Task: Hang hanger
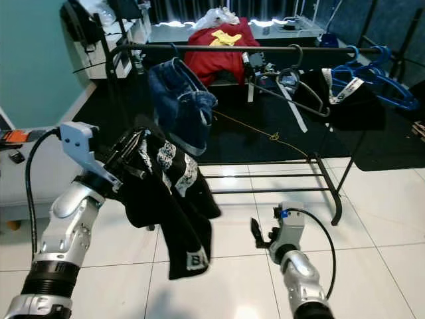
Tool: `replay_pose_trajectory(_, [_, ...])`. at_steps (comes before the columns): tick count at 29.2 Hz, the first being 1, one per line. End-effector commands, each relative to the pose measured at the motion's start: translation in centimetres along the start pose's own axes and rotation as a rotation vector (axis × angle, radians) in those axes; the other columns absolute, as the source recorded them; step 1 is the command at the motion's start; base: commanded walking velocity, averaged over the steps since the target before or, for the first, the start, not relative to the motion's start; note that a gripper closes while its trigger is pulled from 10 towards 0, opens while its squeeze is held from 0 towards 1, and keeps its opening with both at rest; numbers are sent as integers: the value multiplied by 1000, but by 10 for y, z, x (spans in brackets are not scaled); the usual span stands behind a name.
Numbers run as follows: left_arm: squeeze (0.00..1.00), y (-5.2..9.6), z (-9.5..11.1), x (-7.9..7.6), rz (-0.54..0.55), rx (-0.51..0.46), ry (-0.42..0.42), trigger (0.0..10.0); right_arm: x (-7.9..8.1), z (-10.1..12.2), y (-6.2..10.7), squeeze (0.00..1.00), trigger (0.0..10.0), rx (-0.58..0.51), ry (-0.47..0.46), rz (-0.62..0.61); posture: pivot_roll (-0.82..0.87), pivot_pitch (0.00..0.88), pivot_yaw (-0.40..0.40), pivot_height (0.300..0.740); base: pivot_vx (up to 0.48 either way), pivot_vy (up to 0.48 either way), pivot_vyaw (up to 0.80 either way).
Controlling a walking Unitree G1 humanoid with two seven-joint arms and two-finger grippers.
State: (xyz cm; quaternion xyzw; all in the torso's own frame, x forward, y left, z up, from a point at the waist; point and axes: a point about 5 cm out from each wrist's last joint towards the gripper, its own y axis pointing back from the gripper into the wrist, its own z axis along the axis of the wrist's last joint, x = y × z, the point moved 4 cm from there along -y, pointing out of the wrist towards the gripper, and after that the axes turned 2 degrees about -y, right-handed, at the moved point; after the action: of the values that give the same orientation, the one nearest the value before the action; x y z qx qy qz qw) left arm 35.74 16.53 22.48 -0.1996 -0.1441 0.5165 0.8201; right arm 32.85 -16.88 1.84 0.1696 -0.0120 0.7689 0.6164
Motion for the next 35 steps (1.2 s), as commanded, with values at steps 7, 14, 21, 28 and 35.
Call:
replay_pose_trajectory(7, [0, -3, 22, -13, -108, -107, 136, 10000, -4, 7, 2, 0, 10000, -70, -55, -15, 83, 56, 40, 740, 0, 0, 0])
replay_pose_trajectory(14, [0, 21, -30, -62, -598, 233, -260, 10000, 10, 49, -3, 0, 10000, -252, -14, 105, 83, 52, 37, 740, 0, 0, 0])
replay_pose_trajectory(21, [0, 23, -35, -68, -672, 238, -347, 10000, 26, 77, -2, 0, 10000, -341, 49, 271, 76, 52, 41, 740, 0, 0, 0])
replay_pose_trajectory(28, [0, 20, -24, -81, -778, 144, -465, 10000, 52, 65, 12, 1000, 10000, -179, 154, 640, 69, 41, 39, 740, 0, 0, 0])
replay_pose_trajectory(35, [0, 21, -14, -95, -869, 40, -529, 10000, 53, 55, 28, 1000, 10000, -42, 162, 846, 64, 31, 39, 740, 0, 0, 0])
